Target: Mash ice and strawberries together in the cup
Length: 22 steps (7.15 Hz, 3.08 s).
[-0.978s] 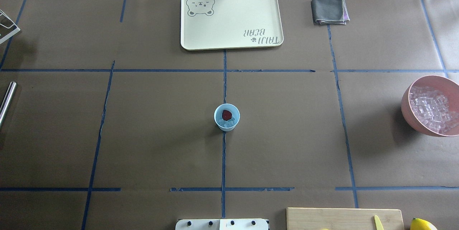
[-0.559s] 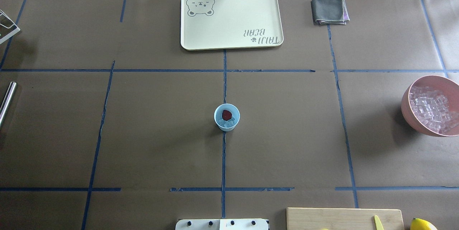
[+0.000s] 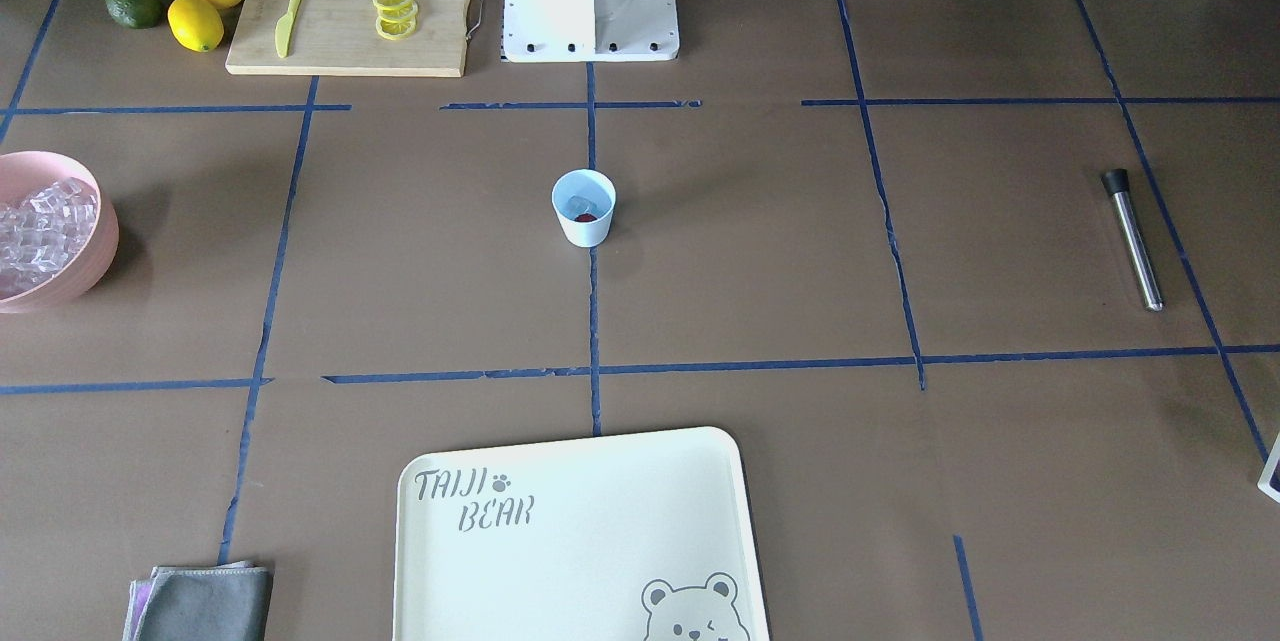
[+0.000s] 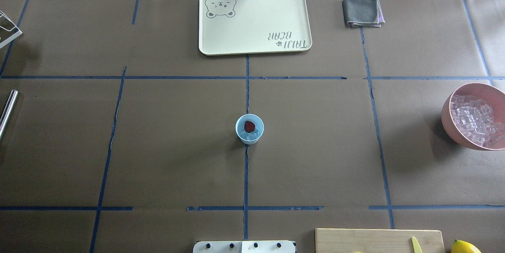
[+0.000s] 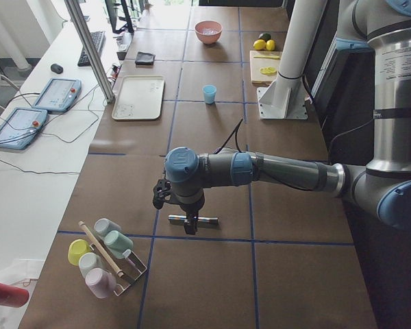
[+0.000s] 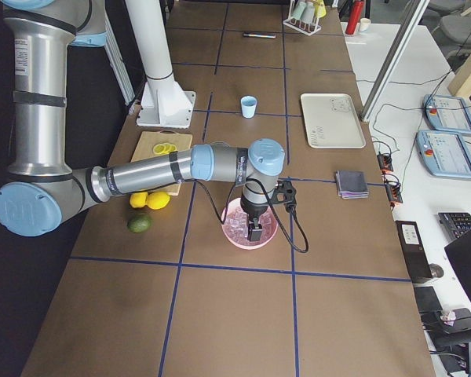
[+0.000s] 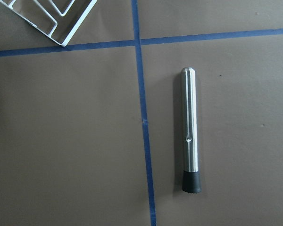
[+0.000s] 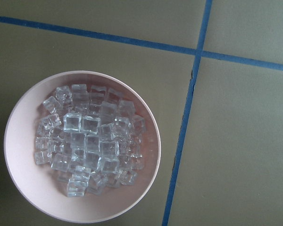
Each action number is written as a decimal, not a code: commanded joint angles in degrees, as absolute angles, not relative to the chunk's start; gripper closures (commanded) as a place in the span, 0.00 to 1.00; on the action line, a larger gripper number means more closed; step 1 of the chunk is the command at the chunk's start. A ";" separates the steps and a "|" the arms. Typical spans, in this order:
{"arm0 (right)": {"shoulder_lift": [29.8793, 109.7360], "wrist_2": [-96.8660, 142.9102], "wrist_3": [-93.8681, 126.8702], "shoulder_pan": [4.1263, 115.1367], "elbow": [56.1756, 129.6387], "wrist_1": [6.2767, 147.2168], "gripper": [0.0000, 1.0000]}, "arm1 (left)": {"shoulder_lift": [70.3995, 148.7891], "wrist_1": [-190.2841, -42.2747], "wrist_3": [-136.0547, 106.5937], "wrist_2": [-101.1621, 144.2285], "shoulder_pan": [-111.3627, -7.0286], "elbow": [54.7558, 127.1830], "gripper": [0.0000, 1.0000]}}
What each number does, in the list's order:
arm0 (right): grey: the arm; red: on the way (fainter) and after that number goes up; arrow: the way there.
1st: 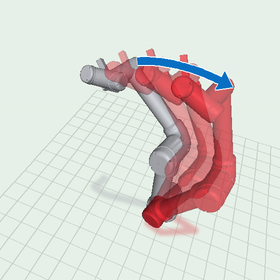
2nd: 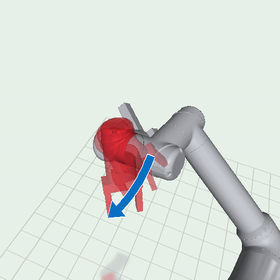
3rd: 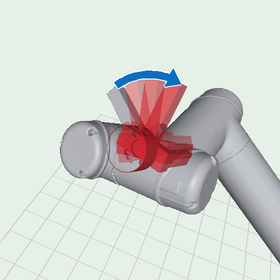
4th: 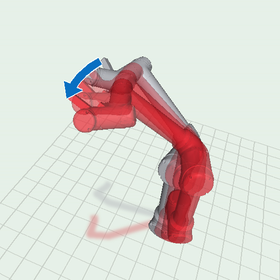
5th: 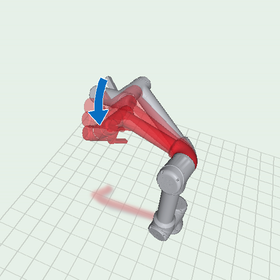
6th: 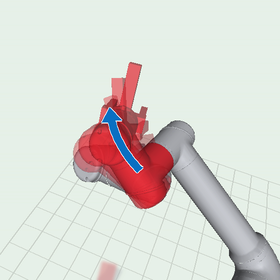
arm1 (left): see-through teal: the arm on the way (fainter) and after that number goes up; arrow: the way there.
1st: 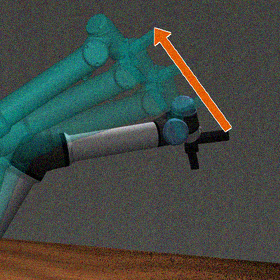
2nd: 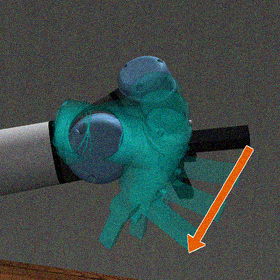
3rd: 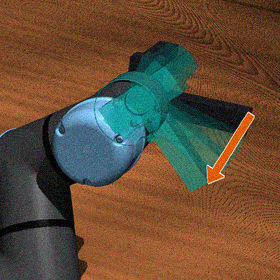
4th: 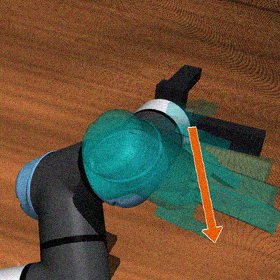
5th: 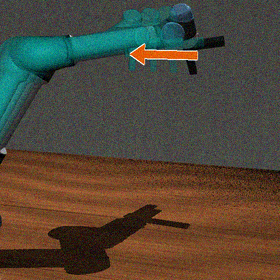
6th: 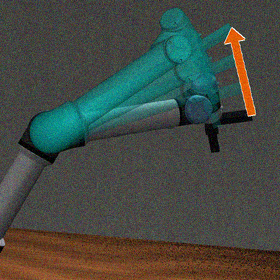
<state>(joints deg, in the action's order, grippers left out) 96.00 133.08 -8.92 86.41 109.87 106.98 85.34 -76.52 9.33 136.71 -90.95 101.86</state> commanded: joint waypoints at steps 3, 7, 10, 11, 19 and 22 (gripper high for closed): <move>99.58 135.00 -12.30 87.89 109.60 106.70 0.01 | 89.21 -74.98 8.88 136.84 -91.23 97.12 0.00; 99.76 137.46 -11.60 88.33 108.54 106.70 0.01 | 88.59 -76.11 3.43 137.28 -91.41 98.78 0.00; 99.76 137.11 -11.51 88.42 108.89 106.61 0.01 | 89.21 -78.55 4.39 137.29 -91.32 99.49 0.00; 99.41 136.24 -11.69 88.42 108.90 106.52 0.01 | 89.47 -78.92 4.57 136.68 -91.32 99.49 0.00; 99.23 133.77 -11.43 88.33 108.46 105.29 0.01 | 88.87 -79.97 6.94 134.92 -90.70 99.39 0.00; 99.23 133.77 -11.43 88.33 108.46 105.29 0.01 | 82.27 -91.55 6.16 135.17 -90.62 98.35 0.00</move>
<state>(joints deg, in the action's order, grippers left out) 99.25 133.79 -11.43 88.33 108.46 105.29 84.12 -87.50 6.67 134.79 -90.65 98.70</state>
